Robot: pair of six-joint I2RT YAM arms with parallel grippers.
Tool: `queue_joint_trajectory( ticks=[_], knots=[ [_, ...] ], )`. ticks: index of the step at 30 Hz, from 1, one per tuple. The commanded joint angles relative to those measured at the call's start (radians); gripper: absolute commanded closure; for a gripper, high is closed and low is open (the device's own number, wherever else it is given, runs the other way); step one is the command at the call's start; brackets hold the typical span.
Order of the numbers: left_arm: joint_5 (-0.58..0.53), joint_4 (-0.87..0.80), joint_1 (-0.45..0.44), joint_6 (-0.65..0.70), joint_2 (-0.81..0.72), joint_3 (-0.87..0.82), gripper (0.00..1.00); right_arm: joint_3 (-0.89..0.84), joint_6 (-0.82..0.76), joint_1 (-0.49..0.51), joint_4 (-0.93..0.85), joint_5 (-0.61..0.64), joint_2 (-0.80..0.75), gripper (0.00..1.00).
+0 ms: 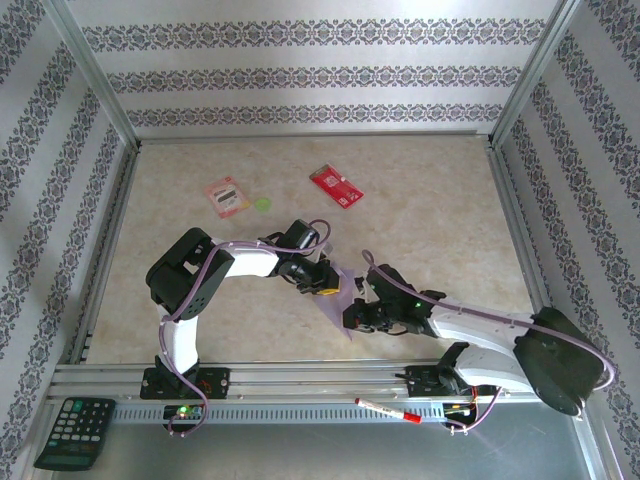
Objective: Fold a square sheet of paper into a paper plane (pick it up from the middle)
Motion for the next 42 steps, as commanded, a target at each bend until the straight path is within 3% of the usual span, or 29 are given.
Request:
queue_joint_trajectory(
  ticks=[1, 11, 21, 29, 34, 36, 42],
  knots=[
    [-0.087, -0.115, 0.014, 0.02, 0.061, -0.017, 0.84, 0.008, -0.03, -0.016, 0.031, -0.021, 0.039, 1.0],
    [-0.085, -0.119, 0.015, 0.023, 0.065, -0.007, 0.84, -0.078, -0.054, -0.038, 0.079, -0.021, 0.102, 1.0],
    [-0.081, -0.133, 0.015, 0.025, 0.049, 0.018, 0.84, -0.134, -0.041, -0.039, 0.074, -0.011, 0.068, 1.0],
    [-0.055, -0.158, 0.015, 0.009, -0.021, 0.097, 0.74, -0.172, -0.01, -0.045, 0.088, 0.003, 0.055, 1.0],
    [-0.038, -0.112, 0.013, -0.055, -0.122, 0.057, 0.72, -0.177, -0.004, -0.05, 0.105, -0.004, 0.047, 1.0],
    [-0.037, -0.075, 0.008, -0.1, -0.165, 0.011, 0.74, -0.178, -0.004, -0.054, 0.107, -0.005, 0.051, 1.0],
    [-0.014, 0.086, -0.048, -0.233, -0.221, -0.13, 0.96, -0.177, -0.009, -0.061, 0.118, -0.021, 0.075, 1.0]
  ],
)
